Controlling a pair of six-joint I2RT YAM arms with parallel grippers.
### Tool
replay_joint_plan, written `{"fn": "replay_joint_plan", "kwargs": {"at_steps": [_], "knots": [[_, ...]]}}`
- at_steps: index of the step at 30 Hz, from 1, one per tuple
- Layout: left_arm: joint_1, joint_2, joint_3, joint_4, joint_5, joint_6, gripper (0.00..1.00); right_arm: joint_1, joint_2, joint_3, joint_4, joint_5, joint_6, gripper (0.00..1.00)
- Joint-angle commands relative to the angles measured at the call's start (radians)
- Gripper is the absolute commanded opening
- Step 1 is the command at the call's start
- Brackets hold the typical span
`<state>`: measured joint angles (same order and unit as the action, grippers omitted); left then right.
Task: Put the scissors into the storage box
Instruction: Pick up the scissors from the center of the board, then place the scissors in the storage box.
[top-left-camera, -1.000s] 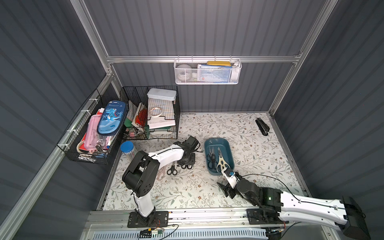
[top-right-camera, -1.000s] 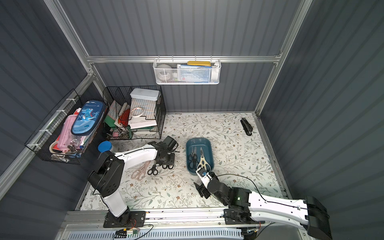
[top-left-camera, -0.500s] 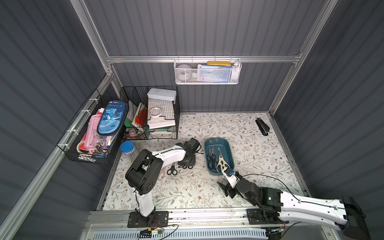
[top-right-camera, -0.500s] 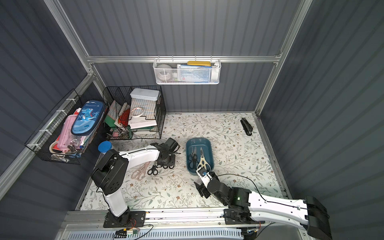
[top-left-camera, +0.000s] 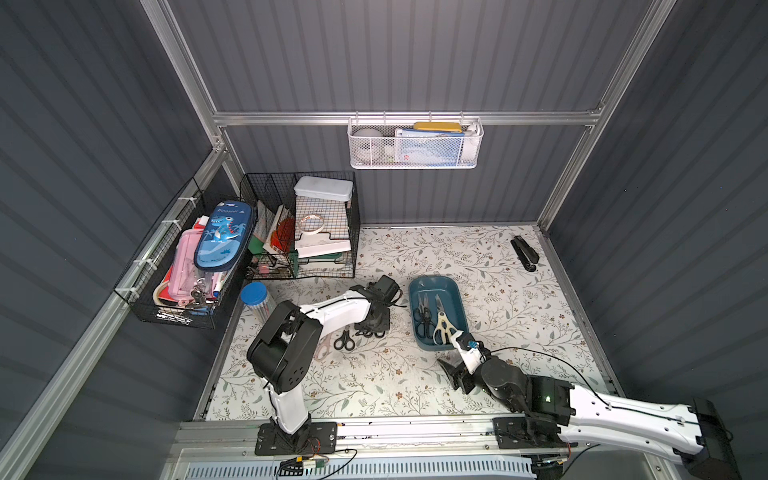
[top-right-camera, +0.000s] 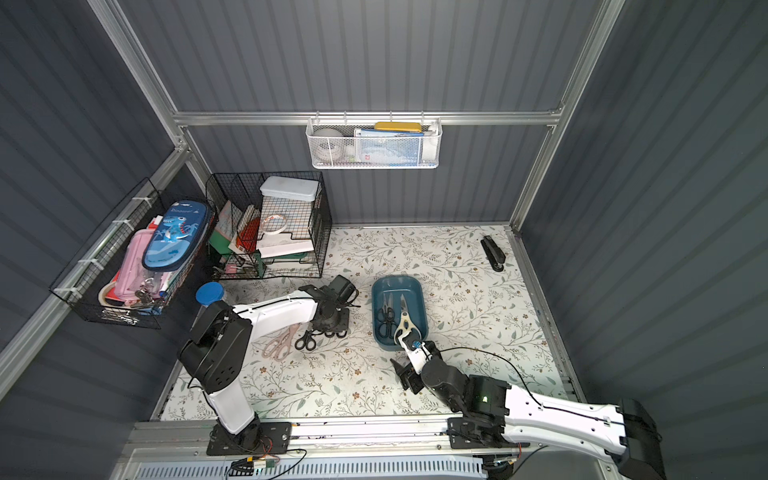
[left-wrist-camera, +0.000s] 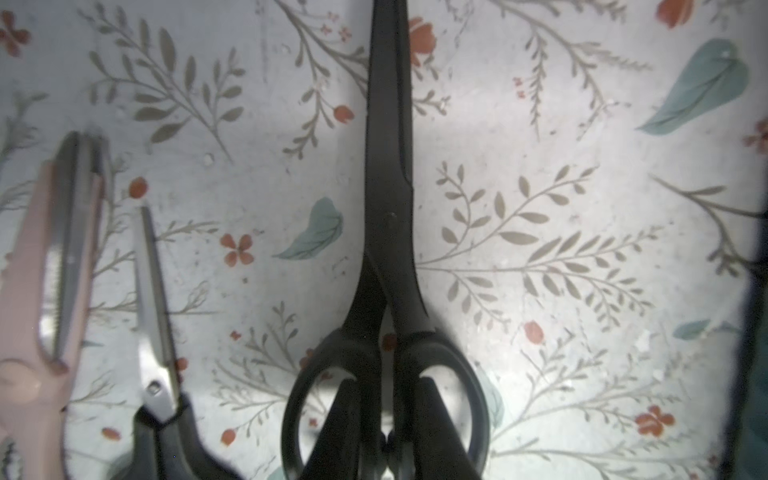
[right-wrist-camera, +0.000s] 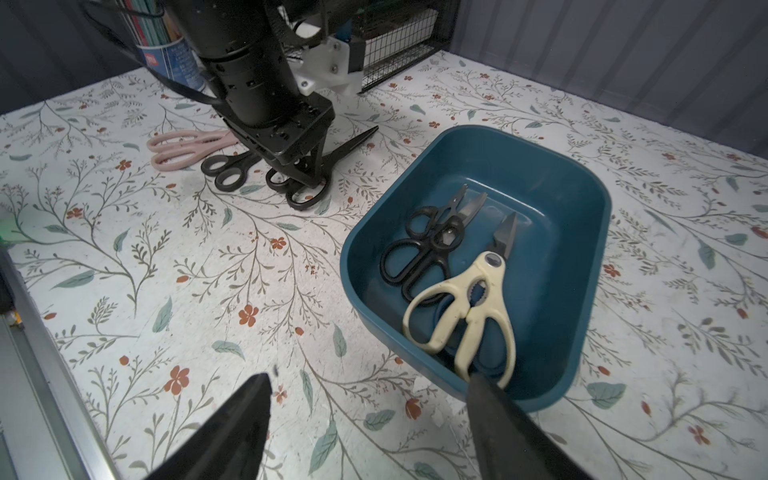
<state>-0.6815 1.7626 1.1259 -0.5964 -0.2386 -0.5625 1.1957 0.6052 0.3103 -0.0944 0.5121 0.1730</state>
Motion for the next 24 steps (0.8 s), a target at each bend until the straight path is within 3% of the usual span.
{"fn": "replay_joint_plan", "kwargs": {"at_steps": [1,5,7,10,14,17,24], "knots": [[-0.01,-0.114,0.088,-0.072,-0.029,-0.01,0.0,0.003,-0.09,-0.003,-0.06,0.129,0.056,0.79],[-0.051,-0.151,0.196,-0.105,-0.021,0.007,0.0,0.003,-0.237,-0.028,-0.098,0.281,0.088,0.8],[-0.081,-0.132,0.278,-0.137,-0.008,0.004,0.0,0.002,-0.301,0.013,-0.257,0.391,0.174,0.8],[-0.14,-0.075,0.394,-0.156,0.005,-0.012,0.0,0.004,-0.379,0.037,-0.39,0.412,0.229,0.8],[-0.189,0.007,0.438,-0.082,0.087,-0.032,0.0,0.003,-0.433,-0.057,-0.247,0.401,0.144,0.78],[-0.212,0.073,0.46,-0.044,0.138,-0.047,0.0,0.004,-0.434,-0.022,-0.333,0.407,0.189,0.78],[-0.244,0.211,0.502,0.009,0.174,-0.072,0.0,0.003,-0.399,-0.043,-0.261,0.382,0.142,0.79]]}}
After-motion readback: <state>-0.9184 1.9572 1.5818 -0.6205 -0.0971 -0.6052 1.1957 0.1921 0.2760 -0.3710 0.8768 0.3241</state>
